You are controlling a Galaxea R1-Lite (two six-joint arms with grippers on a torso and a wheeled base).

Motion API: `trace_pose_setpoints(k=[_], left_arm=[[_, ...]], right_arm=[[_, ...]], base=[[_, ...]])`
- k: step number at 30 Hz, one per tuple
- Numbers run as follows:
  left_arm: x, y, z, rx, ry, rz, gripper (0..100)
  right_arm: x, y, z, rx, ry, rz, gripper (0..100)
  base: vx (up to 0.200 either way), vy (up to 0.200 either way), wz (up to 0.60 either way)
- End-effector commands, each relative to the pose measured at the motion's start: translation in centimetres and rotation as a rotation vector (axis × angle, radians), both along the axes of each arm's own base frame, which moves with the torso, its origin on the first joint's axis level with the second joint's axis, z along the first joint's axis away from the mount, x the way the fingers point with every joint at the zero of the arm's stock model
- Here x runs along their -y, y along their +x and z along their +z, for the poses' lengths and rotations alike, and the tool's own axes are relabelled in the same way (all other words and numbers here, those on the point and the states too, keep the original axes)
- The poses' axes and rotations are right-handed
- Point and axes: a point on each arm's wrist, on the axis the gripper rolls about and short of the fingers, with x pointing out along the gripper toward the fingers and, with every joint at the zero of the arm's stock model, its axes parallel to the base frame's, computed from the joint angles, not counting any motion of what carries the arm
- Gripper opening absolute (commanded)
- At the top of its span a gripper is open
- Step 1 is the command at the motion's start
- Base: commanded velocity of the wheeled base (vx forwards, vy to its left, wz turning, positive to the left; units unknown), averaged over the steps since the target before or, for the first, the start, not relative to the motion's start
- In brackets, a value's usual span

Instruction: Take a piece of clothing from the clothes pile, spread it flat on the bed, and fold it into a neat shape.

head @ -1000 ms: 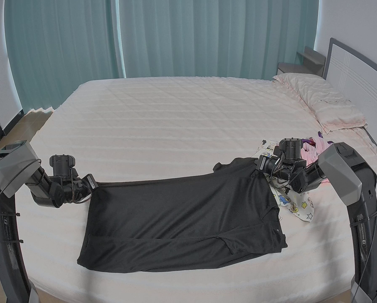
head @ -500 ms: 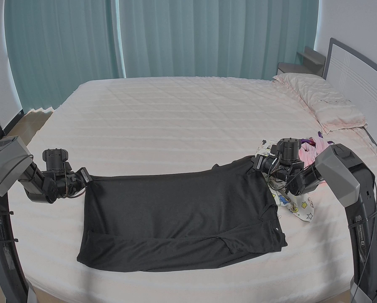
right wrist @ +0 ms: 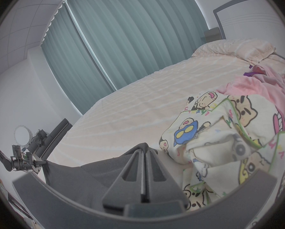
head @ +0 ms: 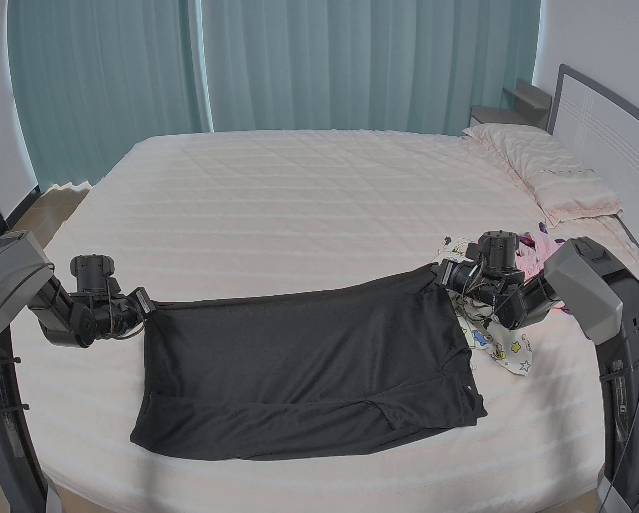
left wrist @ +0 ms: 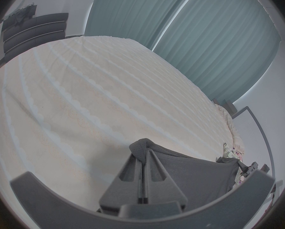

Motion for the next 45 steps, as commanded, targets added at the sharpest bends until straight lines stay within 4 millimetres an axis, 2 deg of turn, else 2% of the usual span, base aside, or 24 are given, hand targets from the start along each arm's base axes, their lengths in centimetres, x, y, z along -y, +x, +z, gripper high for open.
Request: trace_pose_setpoints(k=[1, 7, 18, 32, 40, 45], left_arm=[[0.1, -0.8, 0.0, -0.015, -0.001, -0.001, 0], [0.1, -1.3, 0.3, -0.019, -0.002, -0.003, 0], [0.4, -3.5, 0.8, -0.05, -0.007, -0.01, 0], [1.2, -7.9, -3.0, -0.165, 0.031, -0.07, 0], [1.5, -9.8, -4.9, -0.224, 0.037, -0.119, 0], [1.6, -9.8, -5.7, -0.238, 0.037, -0.123, 0]], right_arm=[[0.6, -1.4, 1.9, 0.003, 0.011, 0.015, 0], [0.9, -2.7, 1.6, -0.007, 0.009, 0.023, 0], [1.5, -6.7, 1.2, -0.074, 0.006, 0.055, 0], [2.5, -11.2, -2.3, -0.179, -0.027, 0.102, 0], [2.8, -12.6, -3.6, -0.232, -0.055, 0.118, 0], [2.7, -12.9, -4.3, -0.257, -0.059, 0.124, 0]], base=[[0.0, 0.0, 0.0], [0.0, 0.0, 0.0], [0.0, 0.0, 0.0], [0.0, 0.0, 0.0], [0.0, 0.0, 0.0], [0.0, 0.0, 0.0]])
